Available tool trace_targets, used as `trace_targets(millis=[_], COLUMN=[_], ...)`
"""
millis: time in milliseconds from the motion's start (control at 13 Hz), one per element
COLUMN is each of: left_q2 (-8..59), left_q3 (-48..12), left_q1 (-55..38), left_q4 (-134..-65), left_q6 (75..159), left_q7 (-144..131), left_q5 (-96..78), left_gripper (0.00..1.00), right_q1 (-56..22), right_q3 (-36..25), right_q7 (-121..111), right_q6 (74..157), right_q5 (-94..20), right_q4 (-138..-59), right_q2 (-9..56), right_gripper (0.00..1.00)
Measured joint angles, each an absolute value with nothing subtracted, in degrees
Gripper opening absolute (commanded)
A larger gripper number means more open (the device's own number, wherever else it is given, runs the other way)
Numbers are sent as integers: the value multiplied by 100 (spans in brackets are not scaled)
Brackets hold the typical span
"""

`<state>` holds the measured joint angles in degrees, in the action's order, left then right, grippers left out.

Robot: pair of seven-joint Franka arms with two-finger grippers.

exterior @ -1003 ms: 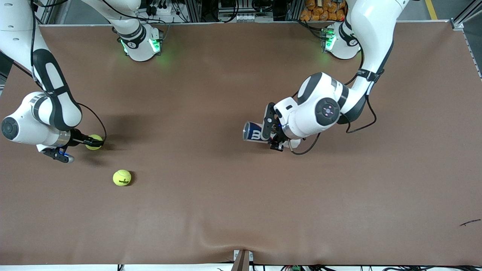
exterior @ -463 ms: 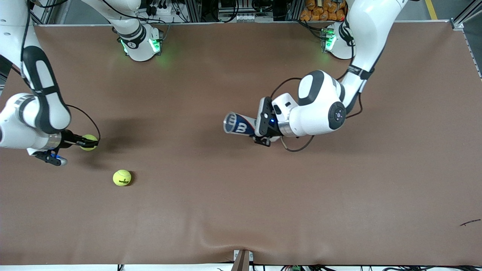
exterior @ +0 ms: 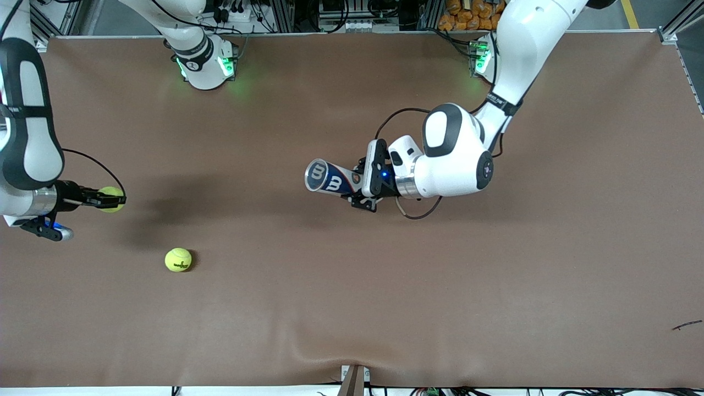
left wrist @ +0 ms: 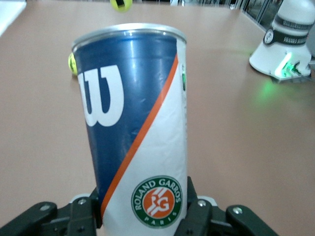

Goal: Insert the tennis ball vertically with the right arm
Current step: 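Rotate the can upright with the left gripper while the right gripper lifts the ball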

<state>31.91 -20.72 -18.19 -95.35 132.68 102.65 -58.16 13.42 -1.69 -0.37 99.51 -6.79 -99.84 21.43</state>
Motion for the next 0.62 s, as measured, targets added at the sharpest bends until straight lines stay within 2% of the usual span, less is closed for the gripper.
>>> trace_targets(millis=[232, 386, 617], left_q2=[3560, 3894, 4279], left_q3=[-2076, -2189, -2269], left_q1=[-1871, -1883, -1887], left_q4=[-9578, -9606, -9645], left_q6=[13297, 13292, 12906], left_q7=[12310, 13682, 15052], left_q5=[-7673, -8732, -9559], left_gripper=[61, 61, 61], right_q1=[1004, 599, -168], right_q3=[-118, -105, -67], right_q7=[359, 950, 2221], right_q6=[9159, 8649, 8494], right_q5=[-950, -1264, -1308], right_q4=[-9468, -8816, -8414], right_q2=[1935, 1863, 1821], right_gripper=[68, 68, 68])
